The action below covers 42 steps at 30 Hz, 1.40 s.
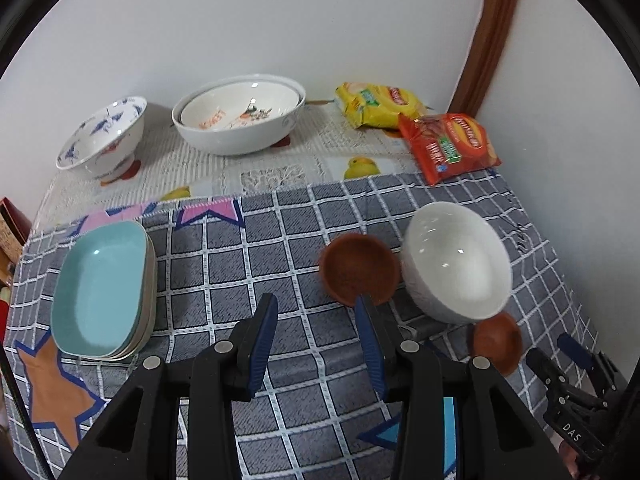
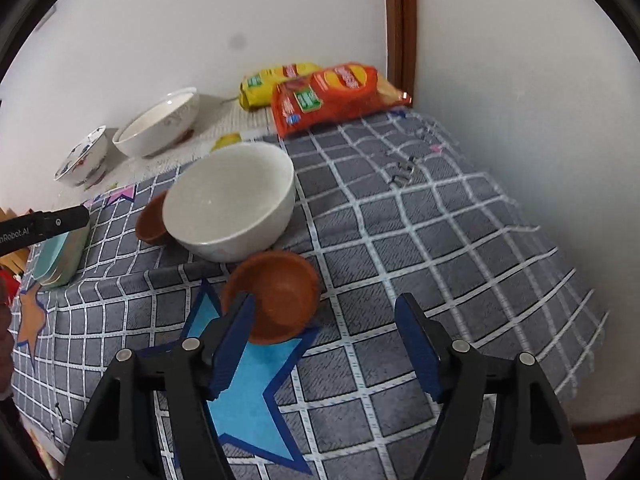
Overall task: Organize plates and bowls
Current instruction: 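Move both grippers toward the small brown bowls beside the white bowl, then grasp one small brown bowl rim with each gripper and lift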
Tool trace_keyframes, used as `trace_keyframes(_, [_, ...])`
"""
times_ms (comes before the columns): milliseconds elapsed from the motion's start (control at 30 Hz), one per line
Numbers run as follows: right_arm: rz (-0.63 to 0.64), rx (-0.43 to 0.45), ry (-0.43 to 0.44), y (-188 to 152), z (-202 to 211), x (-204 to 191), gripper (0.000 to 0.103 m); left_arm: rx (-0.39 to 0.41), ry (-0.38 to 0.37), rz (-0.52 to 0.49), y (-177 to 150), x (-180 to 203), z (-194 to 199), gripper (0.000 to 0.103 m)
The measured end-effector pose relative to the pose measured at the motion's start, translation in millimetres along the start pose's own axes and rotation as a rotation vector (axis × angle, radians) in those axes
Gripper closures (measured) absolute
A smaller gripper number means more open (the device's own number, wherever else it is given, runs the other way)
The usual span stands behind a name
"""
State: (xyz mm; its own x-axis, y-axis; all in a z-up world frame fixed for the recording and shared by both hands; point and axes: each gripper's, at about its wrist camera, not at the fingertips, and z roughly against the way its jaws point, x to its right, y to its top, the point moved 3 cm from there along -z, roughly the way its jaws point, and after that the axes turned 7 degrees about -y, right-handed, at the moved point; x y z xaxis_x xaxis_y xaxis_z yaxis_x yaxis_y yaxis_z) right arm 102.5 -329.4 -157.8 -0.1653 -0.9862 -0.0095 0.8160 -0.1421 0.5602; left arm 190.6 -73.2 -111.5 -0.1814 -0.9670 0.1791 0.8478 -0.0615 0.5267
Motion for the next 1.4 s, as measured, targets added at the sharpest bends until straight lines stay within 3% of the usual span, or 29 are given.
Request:
trace_keyframes(500, [-0.081,-0.124,0.046,-5,-54,2,0.032,-0.093,-0.04,0.031,9,-3,-66,0.065])
trace_keyframes(800, [-0.01,-0.088,-0.044,-6,-61,-6,0.032,-0.12,-0.048,0.025,16,-2,-89,0.065])
trace_keyframes(1167, [-0.03,-0.096,-0.046,-3,-63,-6,0.029,-0.152,-0.075,-0.002,13,-1,-105,0.065])
trace_keyframes(1267, [-0.036,-0.082,-0.052,-4,-62,-6,0.032,-0.153,-0.079,-0.012,15,0,-107,0.066])
trace_keyframes(1333, [-0.039,-0.077,-0.052,-3,-61,-7,0.04,-0.149,-0.082,-0.015,15,0,-107,0.068])
trace_keyframes(1400, [-0.041,-0.072,-0.044,-2,-60,-7,0.055,-0.146,-0.096,-0.011,16,1,-108,0.076])
